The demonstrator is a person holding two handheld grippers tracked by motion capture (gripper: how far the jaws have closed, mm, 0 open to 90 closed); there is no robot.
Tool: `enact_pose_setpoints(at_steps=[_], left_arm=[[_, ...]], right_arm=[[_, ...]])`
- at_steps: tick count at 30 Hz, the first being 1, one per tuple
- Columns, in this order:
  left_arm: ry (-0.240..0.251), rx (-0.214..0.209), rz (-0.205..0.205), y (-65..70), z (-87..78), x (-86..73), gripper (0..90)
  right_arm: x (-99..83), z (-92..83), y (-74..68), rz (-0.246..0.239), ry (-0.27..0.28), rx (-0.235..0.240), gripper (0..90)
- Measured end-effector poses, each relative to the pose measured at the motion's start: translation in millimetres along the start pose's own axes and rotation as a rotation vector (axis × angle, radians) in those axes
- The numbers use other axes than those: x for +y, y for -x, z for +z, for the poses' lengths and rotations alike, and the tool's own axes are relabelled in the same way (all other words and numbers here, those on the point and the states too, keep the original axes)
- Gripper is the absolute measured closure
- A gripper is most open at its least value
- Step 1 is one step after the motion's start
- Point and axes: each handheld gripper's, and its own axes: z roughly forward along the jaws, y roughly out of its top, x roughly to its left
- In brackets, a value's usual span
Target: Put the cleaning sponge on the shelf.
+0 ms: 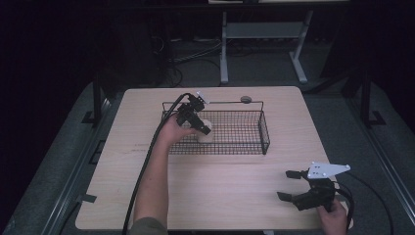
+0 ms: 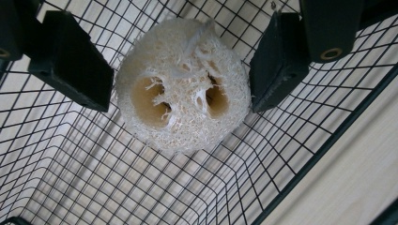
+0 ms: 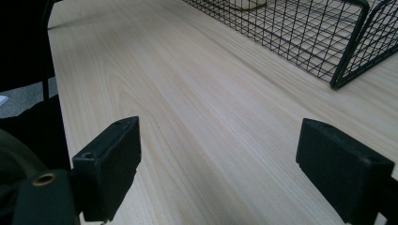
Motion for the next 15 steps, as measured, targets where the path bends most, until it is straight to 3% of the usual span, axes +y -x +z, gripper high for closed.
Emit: enact_pose_setpoints(at_steps=[15], left_arm=[[0.017, -0.004, 0.033, 8.2, -18.6, -0.7, 20.9]], right_arm=[[-0.4, 1.2, -2.2, -0.009, -0.014, -0.002, 13.8]])
